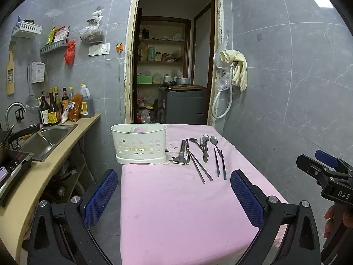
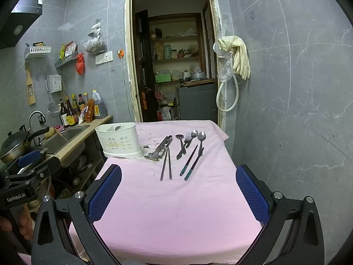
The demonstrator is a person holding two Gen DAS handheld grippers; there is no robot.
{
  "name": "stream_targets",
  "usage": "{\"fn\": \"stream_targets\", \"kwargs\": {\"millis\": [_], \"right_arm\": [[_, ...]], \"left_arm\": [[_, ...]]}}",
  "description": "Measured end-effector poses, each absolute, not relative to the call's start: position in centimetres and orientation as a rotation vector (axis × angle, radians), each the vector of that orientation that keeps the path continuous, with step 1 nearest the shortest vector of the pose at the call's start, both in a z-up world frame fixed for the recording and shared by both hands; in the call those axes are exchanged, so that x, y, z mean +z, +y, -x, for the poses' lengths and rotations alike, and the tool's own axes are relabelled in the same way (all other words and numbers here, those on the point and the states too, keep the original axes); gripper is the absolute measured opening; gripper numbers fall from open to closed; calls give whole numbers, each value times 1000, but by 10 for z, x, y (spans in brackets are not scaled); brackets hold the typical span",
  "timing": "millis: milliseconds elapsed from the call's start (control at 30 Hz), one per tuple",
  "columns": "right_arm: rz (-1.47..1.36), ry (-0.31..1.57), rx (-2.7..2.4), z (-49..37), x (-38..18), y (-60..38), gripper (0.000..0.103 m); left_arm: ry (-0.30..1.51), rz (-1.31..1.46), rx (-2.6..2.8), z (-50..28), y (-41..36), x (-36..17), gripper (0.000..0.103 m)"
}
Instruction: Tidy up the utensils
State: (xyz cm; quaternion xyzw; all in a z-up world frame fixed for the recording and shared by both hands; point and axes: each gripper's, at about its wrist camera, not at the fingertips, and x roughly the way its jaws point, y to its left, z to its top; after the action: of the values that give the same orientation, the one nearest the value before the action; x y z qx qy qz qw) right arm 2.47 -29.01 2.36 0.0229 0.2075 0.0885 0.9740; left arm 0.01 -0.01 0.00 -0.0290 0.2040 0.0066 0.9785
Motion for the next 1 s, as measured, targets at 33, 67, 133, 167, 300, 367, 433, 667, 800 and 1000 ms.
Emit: {"fn": "stream_targets", "kwargs": {"millis": [33, 67, 133, 167, 300, 367, 433, 667, 800, 1000], "right_arm": [[-46, 418, 178, -25, 24, -290, 102], [-44, 420, 178, -25, 23, -290, 102], [-45, 420, 178, -25, 23, -290, 102], [-45, 420, 177, -25, 23, -290, 102], [-43, 419, 177, -25, 23, -289, 102], [-43, 419, 179, -25, 23, -290, 102], [-43, 419, 178, -25, 23, -290, 102], [-43, 419, 178, -25, 23, -290, 102], [-43, 419, 178, -25, 23, -290, 102], [-42, 419, 178, -25, 24, -290, 102]], "left_arm": [[409, 58, 13, 0, 0, 0, 103], [409, 58, 13, 0, 0, 0, 103], [409, 60, 13, 0, 0, 0, 103], [409, 60, 12, 0, 0, 0, 103], [408, 61, 13, 0, 0, 0, 103], [407, 61, 12, 0, 0, 0, 103], [407, 60, 12, 0, 0, 0, 103], [411, 60, 7, 0, -1, 1, 103], [412, 60, 5, -4, -3, -1, 103], [413, 60, 4, -6, -6, 0, 103]]}}
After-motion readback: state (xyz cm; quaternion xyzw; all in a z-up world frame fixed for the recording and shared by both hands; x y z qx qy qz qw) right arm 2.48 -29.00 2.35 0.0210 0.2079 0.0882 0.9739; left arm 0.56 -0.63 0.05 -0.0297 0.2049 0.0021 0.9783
